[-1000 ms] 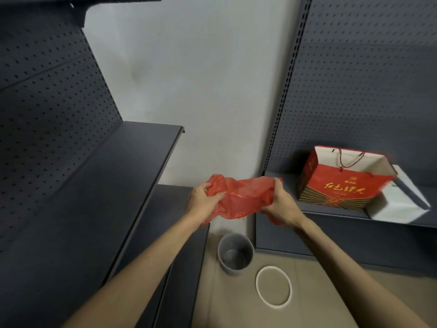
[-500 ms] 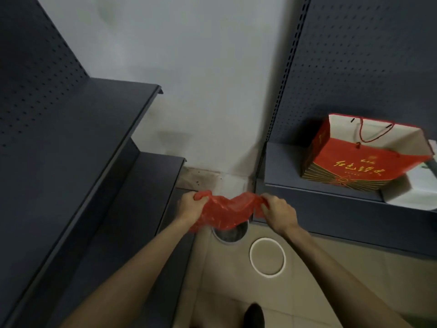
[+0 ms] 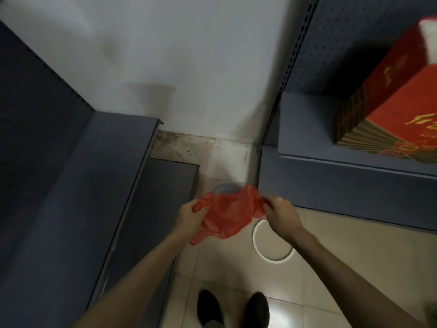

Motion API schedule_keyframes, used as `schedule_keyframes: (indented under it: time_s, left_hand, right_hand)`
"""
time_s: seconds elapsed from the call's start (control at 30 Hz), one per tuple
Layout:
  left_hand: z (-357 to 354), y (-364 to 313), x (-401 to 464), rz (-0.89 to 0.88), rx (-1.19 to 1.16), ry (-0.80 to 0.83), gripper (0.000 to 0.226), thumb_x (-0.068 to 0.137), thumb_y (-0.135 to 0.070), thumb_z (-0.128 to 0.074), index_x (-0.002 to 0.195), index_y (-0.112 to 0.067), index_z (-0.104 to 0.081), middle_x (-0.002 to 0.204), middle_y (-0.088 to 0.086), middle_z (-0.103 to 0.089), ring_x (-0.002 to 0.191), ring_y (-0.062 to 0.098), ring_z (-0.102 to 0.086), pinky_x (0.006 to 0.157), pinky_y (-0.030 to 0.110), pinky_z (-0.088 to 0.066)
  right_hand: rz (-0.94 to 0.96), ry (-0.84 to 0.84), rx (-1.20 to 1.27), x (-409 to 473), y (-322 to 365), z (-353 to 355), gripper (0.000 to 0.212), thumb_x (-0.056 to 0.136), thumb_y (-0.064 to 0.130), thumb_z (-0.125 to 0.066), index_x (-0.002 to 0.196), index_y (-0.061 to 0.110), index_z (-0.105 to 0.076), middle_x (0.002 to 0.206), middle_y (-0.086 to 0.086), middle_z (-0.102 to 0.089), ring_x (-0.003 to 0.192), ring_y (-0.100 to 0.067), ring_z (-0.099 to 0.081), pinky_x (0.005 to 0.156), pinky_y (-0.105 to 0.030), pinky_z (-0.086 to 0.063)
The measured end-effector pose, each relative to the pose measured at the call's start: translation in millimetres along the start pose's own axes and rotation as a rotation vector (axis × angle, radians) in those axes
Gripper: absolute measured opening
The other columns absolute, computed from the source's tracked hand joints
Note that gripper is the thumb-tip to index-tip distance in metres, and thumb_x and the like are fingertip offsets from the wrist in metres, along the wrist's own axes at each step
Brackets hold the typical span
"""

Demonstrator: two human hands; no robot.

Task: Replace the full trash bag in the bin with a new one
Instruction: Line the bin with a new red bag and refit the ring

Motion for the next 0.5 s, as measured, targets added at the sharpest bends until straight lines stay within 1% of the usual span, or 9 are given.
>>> schedule_keyframes:
  time_s: [0.07, 0.13, 0.2, 0.23, 0.27, 0.3, 0.33, 0.43, 0.5]
  left_hand:
    - [-14.5, 24.3, 27.2, 0.024, -0.011, -0.006, 0.008, 0.091, -0.01, -0.064, 0.098, -0.009, -0.069, 0.085, 0.007, -0.07, 0.069, 0.014, -0.064, 0.047, 0.013, -0.049]
    - [-26.8, 45.1, 52.7, 0.033, -0.022, -0.018, 0.008, 0.091, -0.01, -0.063, 0.097, -0.009, -0.068, 0.086, 0.009, -0.07, 0.07, 0.018, -0.065, 0.045, 0.015, -0.05]
    - [-34.9, 60.8, 75.7, 0.041, -0.018, -0.047, 0.009, 0.091, -0.011, -0.063, 0.096, -0.011, -0.069, 0.085, 0.009, -0.069, 0.069, 0.02, -0.065, 0.043, 0.017, -0.05]
    - [-37.3, 67.6, 86.9, 0.04, -0.007, -0.071, 0.011, 0.09, -0.012, -0.063, 0.097, -0.012, -0.071, 0.084, 0.008, -0.07, 0.07, 0.019, -0.066, 0.044, 0.019, -0.051]
    - [-38.9, 73.3, 98.5, 0.026, 0.01, -0.094, 0.012, 0.089, -0.013, -0.063, 0.097, -0.012, -0.072, 0.084, 0.007, -0.071, 0.073, 0.02, -0.067, 0.049, 0.021, -0.053]
    - [-40.3, 79.1, 110.3, 0.011, 0.032, -0.116, 0.015, 0.088, -0.015, -0.063, 0.097, -0.012, -0.074, 0.085, 0.007, -0.072, 0.077, 0.022, -0.069, 0.057, 0.024, -0.055]
    - [-41.5, 84.0, 122.0, 0.001, 0.055, -0.135, 0.016, 0.087, -0.018, -0.063, 0.097, -0.013, -0.076, 0.086, 0.007, -0.074, 0.082, 0.023, -0.07, 0.065, 0.028, -0.057]
    - [-51.4, 101.2, 154.9, -0.004, 0.08, -0.148, 0.017, 0.085, -0.025, -0.063, 0.093, -0.018, -0.076, 0.088, 0.007, -0.074, 0.088, 0.025, -0.069, 0.08, 0.037, -0.057]
    - [-62.5, 108.6, 177.8, -0.039, 0.081, -0.136, 0.012, 0.084, -0.027, -0.064, 0.086, -0.023, -0.075, 0.088, 0.005, -0.074, 0.089, 0.025, -0.069, 0.081, 0.038, -0.057]
  right_hand:
    - [-0.004, 0.018, 0.053, 25.0, -16.0, -28.9, 0.034, 0.091, 0.018, -0.046, 0.118, 0.023, -0.067, 0.112, -0.005, -0.072, 0.104, -0.03, -0.064, 0.088, -0.043, -0.051]
    - [-0.025, 0.024, 0.123, 47.0, -33.3, -57.4, 0.037, 0.087, 0.022, -0.045, 0.116, 0.025, -0.068, 0.114, -0.003, -0.072, 0.106, -0.028, -0.064, 0.091, -0.044, -0.051]
    - [-0.047, 0.027, 0.192, 67.1, -48.0, -80.5, 0.039, 0.082, 0.024, -0.043, 0.109, 0.025, -0.072, 0.104, -0.001, -0.074, 0.095, -0.022, -0.067, 0.087, -0.038, -0.052]
    - [-0.051, 0.032, 0.242, 76.6, -54.8, -91.2, 0.036, 0.083, 0.02, -0.045, 0.104, 0.024, -0.074, 0.092, 0.001, -0.074, 0.081, -0.017, -0.067, 0.08, -0.033, -0.051]
    - [-0.05, 0.032, 0.286, 86.5, -61.1, -100.6, 0.033, 0.085, 0.014, -0.047, 0.1, 0.022, -0.075, 0.08, 0.004, -0.07, 0.068, -0.01, -0.063, 0.073, -0.029, -0.048]
    - [-0.055, 0.022, 0.319, 95.5, -66.7, -107.4, 0.031, 0.086, 0.009, -0.048, 0.097, 0.02, -0.075, 0.07, 0.007, -0.065, 0.06, -0.006, -0.057, 0.067, -0.027, -0.044]
    - [-0.065, 0.004, 0.331, 105.8, -72.7, -112.4, 0.03, 0.087, 0.008, -0.048, 0.095, 0.019, -0.075, 0.065, 0.009, -0.061, 0.057, -0.008, -0.054, 0.063, -0.025, -0.042]
    - [-0.092, -0.051, 0.321, 132.3, -90.0, -127.9, 0.028, 0.087, 0.012, -0.049, 0.092, 0.025, -0.073, 0.058, 0.013, -0.055, 0.058, -0.015, -0.051, 0.052, -0.023, -0.038]
    - [-0.078, -0.065, 0.283, 148.7, -98.4, -139.6, 0.027, 0.088, 0.014, -0.05, 0.093, 0.024, -0.074, 0.058, 0.01, -0.055, 0.062, -0.02, -0.051, 0.055, -0.027, -0.043]
Point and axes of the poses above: each hand's wrist, its own x-axis towards the middle knuckle, its own z-axis out of the back of the hand, y = z × x, the point moved 7 cm from there along x, towards the middle knuckle
